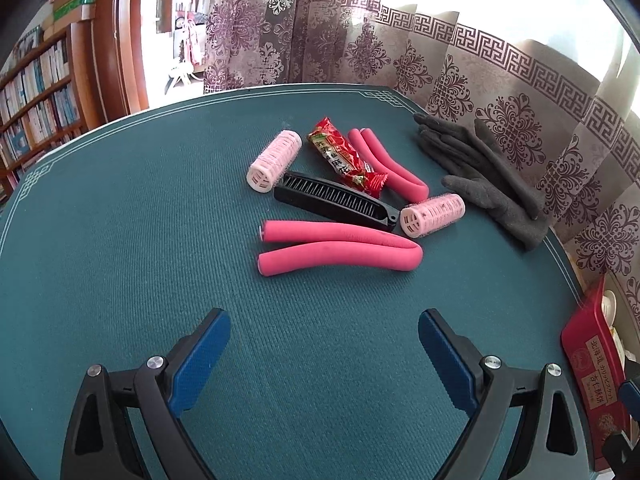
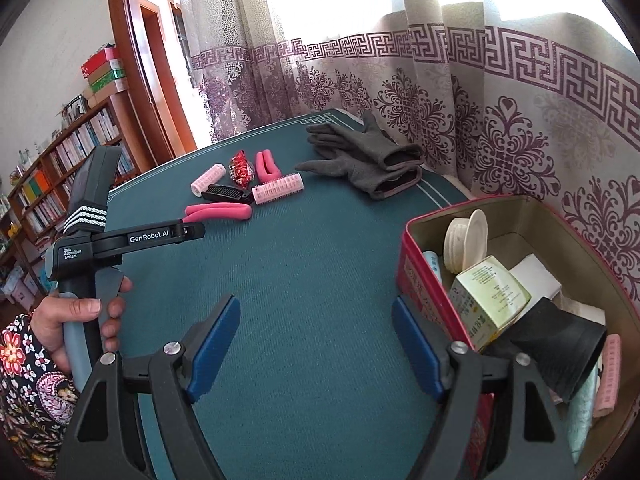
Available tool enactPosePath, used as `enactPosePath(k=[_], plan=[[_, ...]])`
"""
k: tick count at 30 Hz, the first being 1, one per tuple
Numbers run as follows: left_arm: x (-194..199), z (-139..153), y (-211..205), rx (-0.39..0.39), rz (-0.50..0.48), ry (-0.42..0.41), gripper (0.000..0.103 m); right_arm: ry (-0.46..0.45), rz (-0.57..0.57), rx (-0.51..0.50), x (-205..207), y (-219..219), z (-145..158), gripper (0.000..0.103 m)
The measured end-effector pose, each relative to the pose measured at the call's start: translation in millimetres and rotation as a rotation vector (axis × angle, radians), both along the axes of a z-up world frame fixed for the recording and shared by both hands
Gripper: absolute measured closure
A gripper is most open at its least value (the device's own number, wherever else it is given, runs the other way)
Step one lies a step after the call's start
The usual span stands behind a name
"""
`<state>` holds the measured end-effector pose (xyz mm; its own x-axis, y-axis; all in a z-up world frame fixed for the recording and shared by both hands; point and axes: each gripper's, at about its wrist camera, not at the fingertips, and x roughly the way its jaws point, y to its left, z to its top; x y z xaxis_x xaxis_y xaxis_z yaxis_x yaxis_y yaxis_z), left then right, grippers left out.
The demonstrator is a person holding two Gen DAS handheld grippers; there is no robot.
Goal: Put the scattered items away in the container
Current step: 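Move both open tools back from the tin toward the remaining items, then grasp the bent pink foam roller with the left tool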
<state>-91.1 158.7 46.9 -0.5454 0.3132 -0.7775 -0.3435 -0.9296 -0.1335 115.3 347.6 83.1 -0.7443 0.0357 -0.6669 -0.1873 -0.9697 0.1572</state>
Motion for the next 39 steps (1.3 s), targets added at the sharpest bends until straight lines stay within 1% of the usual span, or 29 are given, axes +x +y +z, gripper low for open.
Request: enactPosePath(k=[6, 13, 19, 24, 27, 29, 37, 39], plan=[[-26, -5, -4, -0.047, 0.012, 0.007, 0.007, -0.031, 0.025, -0.006, -10, -7, -11, 0.022], [-50, 2, -9, -0.023, 0.013, 0.032, 0.007, -0.073, 0.034, -0.029, -24, -7, -26, 0.022], [-80, -2, -13, -0.052, 0.08, 0.04, 0.007, -0.097, 0.046, -0.036, -33, -11, -35, 0.022], [-95, -15, -18, -0.069, 0.114, 0.005, 0.007, -0.113, 0.051, -0.044, -36, -12, -39, 0.022], [-91, -18, -20, -0.057, 0.103, 0.006, 0.006, -0.117, 0.051, -0.045, -37, -13, -41, 0.022], [-85, -19, -19, -0.042, 0.078, -0.003, 0.006, -0.118, 0.048, -0.047, -37, -13, -41, 0.022], [-39, -19, -1, -0.048, -0.068, -0.009, 0.007, -0.117, 0.044, -0.057, -35, -12, -42, 0.022], [-27, -17, 5, -0.054, -0.098, 0.002, 0.006, -0.117, 0.043, -0.061, -34, -12, -42, 0.022]])
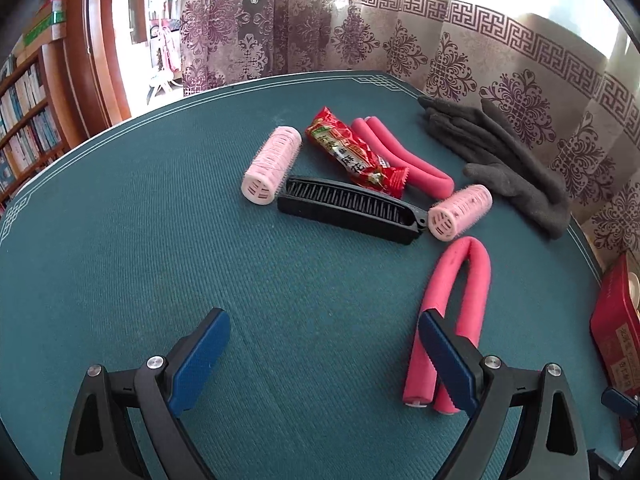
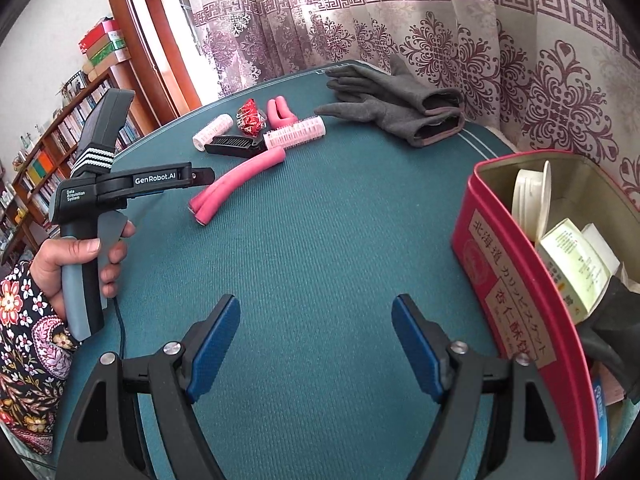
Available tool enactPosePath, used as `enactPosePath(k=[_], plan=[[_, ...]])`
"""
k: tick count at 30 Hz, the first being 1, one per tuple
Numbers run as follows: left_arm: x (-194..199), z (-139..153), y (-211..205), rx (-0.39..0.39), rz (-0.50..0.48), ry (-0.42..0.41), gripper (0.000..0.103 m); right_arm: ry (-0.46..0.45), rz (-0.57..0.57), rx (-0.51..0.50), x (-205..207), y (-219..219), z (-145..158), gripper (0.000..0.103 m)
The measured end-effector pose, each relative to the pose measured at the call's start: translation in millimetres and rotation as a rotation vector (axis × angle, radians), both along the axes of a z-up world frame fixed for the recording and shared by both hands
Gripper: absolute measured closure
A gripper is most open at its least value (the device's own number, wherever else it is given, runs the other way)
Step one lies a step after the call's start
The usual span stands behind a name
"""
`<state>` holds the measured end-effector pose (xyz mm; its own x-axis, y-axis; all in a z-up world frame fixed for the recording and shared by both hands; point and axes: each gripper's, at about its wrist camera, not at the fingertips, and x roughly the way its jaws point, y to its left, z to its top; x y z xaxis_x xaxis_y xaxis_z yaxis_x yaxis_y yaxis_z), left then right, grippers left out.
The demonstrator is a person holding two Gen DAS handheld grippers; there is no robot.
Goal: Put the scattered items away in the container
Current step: 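Grasp the bent pink foam roller with the left tool, then grasp the pink mesh hair roller with the right tool while the left holds the foam roller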
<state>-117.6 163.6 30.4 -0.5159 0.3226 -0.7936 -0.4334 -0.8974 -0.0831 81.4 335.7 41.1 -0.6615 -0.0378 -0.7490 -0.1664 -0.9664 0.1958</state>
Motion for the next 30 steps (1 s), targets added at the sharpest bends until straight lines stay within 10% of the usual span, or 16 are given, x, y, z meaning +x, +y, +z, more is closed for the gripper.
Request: enactPosePath(k=[12, 17, 30], plan=[[27, 13, 47, 0.007, -0.141, 0.06, 0.01, 0.001, -0.006, -0.014, 2, 2, -1, 0.022], [21, -4, 65, -0.032, -0.171, 0.008, 0.063, -0.006, -0.013, -0.019, 1, 5, -3, 0.022], [37, 15, 19, 0.037, -0.063, 0.055, 0.066, 0.014, 0.012, -0.04, -49, 12, 11, 0.022]])
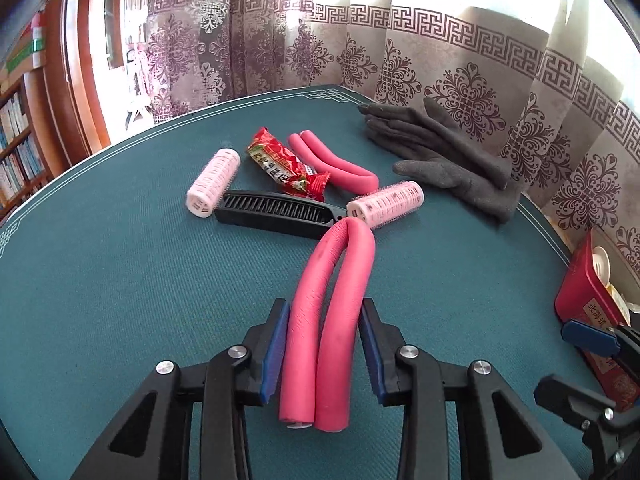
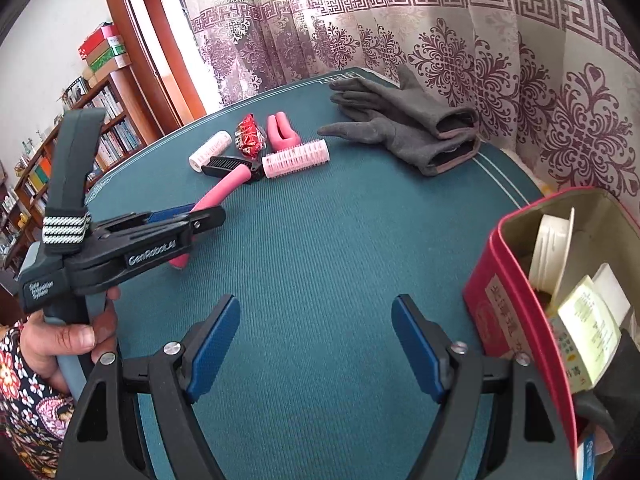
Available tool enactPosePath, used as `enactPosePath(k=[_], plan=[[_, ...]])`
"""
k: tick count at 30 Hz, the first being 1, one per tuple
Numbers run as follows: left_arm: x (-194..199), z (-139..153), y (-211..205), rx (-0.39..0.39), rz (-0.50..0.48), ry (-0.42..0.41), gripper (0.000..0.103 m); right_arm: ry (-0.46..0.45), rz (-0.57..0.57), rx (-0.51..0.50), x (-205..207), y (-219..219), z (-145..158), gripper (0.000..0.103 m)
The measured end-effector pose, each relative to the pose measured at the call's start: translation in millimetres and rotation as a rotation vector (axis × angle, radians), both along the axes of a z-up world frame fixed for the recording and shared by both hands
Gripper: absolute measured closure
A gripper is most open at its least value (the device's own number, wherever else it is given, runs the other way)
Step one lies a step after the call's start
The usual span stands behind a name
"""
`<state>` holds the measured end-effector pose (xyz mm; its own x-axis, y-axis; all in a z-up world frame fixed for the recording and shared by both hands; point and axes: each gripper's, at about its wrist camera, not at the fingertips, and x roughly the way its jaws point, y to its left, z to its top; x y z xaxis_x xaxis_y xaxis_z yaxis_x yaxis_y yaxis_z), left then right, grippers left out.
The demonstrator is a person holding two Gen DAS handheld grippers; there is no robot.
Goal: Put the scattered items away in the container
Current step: 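Grasp the pink mesh hair roller with the right tool while the left holds the foam roller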
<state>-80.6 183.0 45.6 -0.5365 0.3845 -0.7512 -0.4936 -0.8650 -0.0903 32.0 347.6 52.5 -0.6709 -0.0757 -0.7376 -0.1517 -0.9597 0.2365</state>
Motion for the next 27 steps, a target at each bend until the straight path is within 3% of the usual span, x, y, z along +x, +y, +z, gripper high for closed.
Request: enactPosePath(k=[5, 13, 27], plan=[[-5, 2, -31, 0.032, 0.08, -0.015, 0.066, -0.016, -0.011, -0.055, -48, 4, -2, 0.022], [-17, -12, -51, 0.059, 0.139, -0.057, 0.066, -0.059, -0.035, -0.027, -123, 5, -17, 0.022], [-21, -19, -53, 0.074, 0.141, -0.074, 0.066, -0.044, 0.024, 0.119, -173, -7, -26, 0.021]])
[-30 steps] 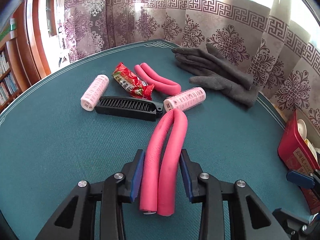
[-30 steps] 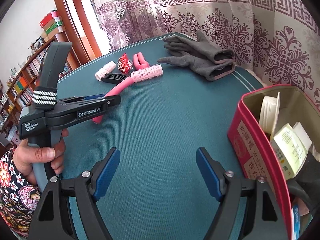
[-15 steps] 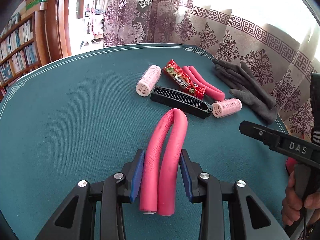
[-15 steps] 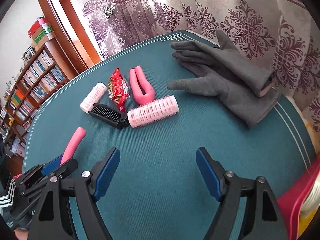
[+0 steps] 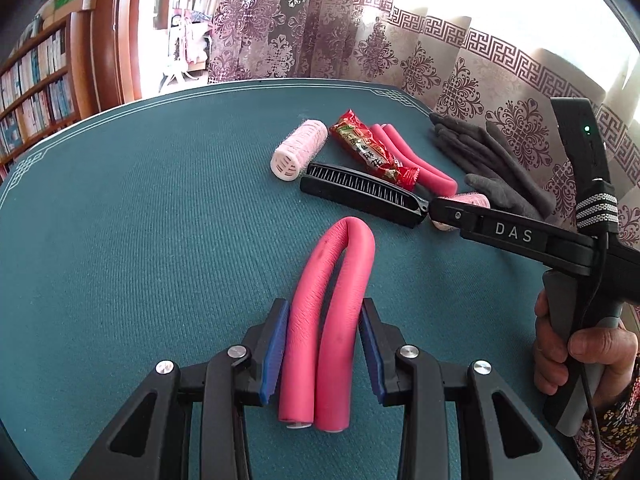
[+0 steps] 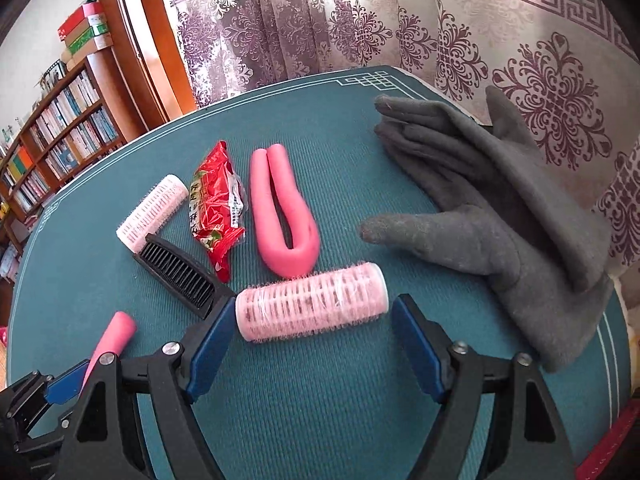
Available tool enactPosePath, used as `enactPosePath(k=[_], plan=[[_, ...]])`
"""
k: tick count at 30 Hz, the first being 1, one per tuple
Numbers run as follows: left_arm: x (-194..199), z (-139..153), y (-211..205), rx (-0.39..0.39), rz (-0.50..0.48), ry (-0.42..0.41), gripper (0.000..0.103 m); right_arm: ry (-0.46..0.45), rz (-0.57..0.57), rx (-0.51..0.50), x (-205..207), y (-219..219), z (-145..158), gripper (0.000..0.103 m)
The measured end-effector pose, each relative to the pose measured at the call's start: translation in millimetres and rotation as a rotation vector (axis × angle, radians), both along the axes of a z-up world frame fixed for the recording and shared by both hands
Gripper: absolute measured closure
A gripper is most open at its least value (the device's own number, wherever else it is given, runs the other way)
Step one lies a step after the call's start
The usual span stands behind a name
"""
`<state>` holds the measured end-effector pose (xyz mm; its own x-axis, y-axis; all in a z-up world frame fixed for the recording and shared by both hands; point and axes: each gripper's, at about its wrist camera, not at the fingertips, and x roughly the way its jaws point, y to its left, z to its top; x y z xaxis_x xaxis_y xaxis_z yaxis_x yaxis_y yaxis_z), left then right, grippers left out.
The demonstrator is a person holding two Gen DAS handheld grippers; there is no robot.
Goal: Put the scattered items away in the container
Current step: 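Grasp the pink mesh hair roller with the right tool while the left holds the foam roller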
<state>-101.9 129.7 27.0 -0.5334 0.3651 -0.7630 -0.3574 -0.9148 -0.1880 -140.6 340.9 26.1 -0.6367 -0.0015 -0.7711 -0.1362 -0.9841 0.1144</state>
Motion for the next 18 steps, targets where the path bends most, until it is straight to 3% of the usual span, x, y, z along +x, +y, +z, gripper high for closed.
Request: enactPosePath(k=[2, 4, 18], plan=[[0, 0, 0, 0.002, 0.001, 0.001, 0.066, 0.009, -0.001, 0.002, 2, 0, 0, 0.021], [0, -1, 0, 0.002, -0.001, 0.002, 0.066, 0.017, 0.004, 0.015, 3, -3, 0, 0.028], [5, 2, 4, 0.01, -0.017, 0.002, 0.066, 0.059, -0.02, -0.022, 62, -13, 23, 0.028]])
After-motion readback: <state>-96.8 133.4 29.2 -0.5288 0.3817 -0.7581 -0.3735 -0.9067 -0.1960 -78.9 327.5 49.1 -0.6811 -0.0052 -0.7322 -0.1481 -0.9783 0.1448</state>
